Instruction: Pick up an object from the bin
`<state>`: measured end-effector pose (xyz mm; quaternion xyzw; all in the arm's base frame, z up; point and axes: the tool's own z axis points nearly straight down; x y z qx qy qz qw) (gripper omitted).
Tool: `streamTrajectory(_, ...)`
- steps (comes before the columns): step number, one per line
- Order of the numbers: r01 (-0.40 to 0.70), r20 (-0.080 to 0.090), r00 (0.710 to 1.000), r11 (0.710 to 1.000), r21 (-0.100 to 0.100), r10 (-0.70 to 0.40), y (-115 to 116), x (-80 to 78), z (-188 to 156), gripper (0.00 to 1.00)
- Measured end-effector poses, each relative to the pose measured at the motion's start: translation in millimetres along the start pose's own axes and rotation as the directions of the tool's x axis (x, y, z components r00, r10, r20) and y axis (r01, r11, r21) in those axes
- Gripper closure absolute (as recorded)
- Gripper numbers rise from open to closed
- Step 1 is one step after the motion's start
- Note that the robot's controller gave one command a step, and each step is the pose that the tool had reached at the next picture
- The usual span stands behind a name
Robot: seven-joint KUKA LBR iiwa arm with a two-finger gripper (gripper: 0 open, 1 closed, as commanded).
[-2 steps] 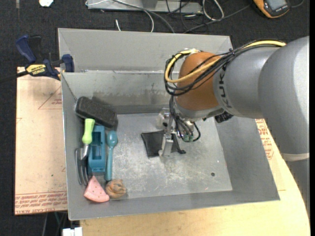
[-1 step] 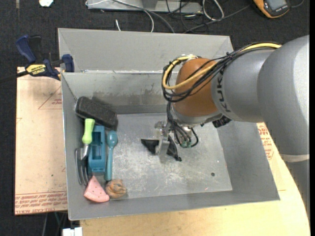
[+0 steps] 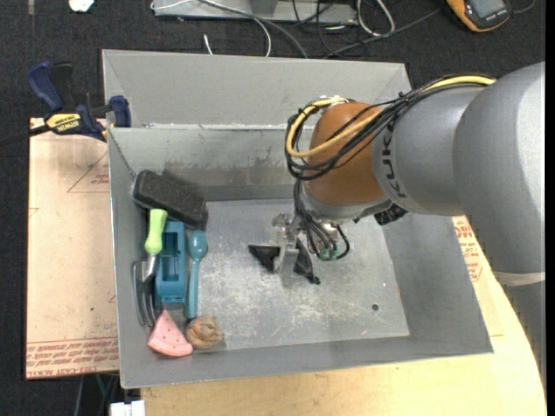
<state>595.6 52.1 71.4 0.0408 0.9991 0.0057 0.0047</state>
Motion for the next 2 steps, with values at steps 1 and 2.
streamTrajectory(1, -0.025, -0.005, 1.000, 1.000, 0.000, 0.025, -1.6, 2.3, -56.6, 1.00)
streamTrajectory(2, -0.041, -0.005, 0.999, 0.999, 0.000, 0.041, 16.0, 8.4, -132.7, 1.00)
